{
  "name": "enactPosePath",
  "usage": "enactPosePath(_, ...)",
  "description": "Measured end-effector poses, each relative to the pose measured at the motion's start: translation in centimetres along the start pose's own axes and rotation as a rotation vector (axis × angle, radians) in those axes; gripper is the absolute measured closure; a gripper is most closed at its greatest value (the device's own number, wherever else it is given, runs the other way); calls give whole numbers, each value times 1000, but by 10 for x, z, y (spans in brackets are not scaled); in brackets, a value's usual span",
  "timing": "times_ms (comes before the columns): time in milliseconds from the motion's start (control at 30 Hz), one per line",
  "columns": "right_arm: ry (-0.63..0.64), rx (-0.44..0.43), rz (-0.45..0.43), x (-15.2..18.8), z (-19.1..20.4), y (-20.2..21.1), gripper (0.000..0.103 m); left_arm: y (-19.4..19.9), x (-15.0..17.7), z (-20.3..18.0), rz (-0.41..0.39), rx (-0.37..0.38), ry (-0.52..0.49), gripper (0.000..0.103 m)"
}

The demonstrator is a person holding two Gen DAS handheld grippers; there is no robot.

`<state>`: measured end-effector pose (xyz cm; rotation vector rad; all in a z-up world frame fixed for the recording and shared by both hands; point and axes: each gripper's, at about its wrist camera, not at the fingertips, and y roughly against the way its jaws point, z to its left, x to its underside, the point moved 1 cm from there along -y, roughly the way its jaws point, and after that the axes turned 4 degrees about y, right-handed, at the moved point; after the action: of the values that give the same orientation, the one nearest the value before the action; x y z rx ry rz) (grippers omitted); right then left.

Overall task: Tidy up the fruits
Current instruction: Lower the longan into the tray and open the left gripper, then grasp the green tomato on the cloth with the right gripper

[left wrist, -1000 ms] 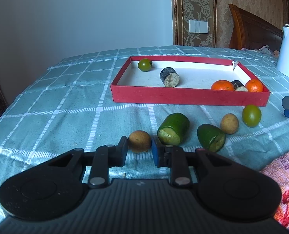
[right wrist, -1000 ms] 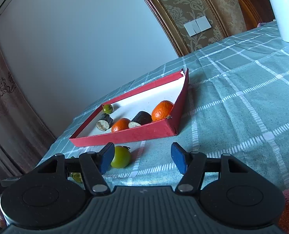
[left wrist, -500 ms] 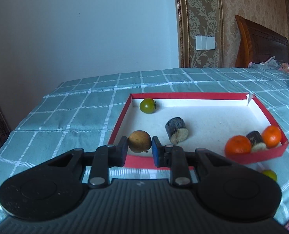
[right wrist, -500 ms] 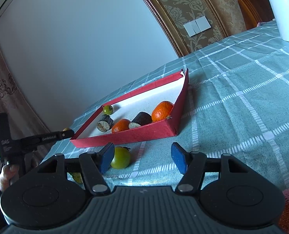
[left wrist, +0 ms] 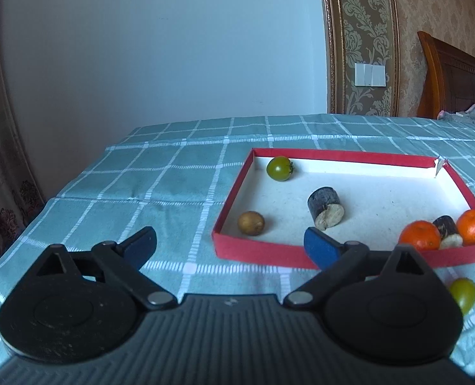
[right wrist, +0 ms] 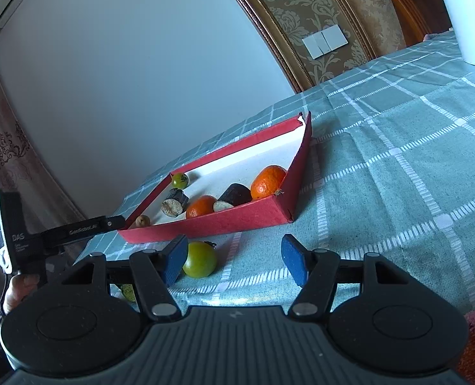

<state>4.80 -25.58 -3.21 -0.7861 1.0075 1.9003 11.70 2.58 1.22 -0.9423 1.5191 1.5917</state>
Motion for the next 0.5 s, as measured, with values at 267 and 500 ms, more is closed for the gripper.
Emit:
enactPosePath(267, 140, 19, 62, 0, 22, -10, 39, 58, 41, 28, -24, 37, 92, 0)
enactPosePath(500, 363, 48, 136, -4, 58, -30, 39, 65, 66, 29, -54, 56, 107, 0)
